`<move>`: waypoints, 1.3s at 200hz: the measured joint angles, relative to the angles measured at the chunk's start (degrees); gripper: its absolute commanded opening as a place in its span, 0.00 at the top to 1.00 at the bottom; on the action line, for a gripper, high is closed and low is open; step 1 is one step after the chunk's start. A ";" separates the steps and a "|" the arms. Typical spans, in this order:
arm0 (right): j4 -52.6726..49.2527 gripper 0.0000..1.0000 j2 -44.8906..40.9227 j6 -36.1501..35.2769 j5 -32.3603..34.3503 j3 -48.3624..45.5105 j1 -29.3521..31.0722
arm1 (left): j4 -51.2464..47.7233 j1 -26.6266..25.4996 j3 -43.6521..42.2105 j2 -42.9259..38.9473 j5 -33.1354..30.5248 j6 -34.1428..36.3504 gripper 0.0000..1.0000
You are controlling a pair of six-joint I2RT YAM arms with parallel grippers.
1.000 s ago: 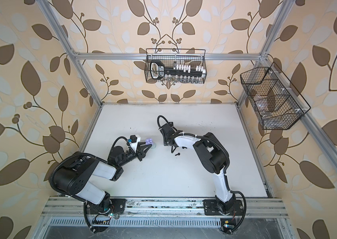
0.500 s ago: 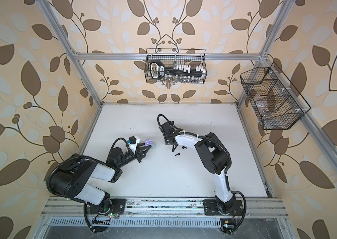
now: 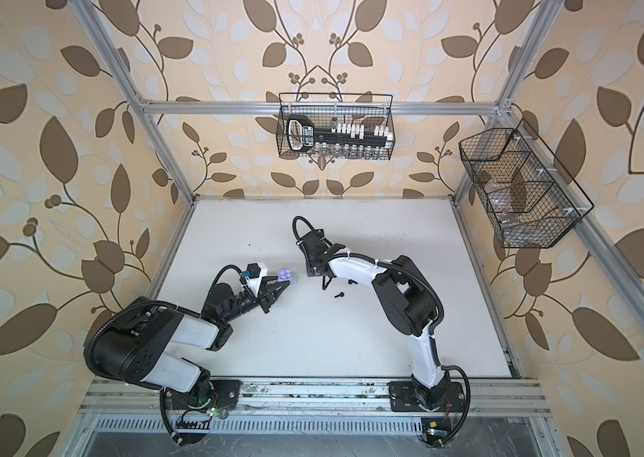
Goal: Insert the wireless bluetooth earbuds into the charging case
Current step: 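Lower the right gripper onto the second lavender earbud and close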
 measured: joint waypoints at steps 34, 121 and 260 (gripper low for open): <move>-1.84 0.50 2.99 -0.61 -0.31 3.19 -0.02 | -0.02 0.00 -0.48 -0.35 0.50 0.39 1.00; -3.37 0.63 6.51 -1.18 -1.14 5.95 0.26 | -0.02 0.00 -0.81 -1.18 0.76 0.96 1.00; -1.64 0.82 6.67 -0.17 -1.77 5.62 1.49 | -0.02 0.00 -1.62 -3.85 0.83 0.96 1.00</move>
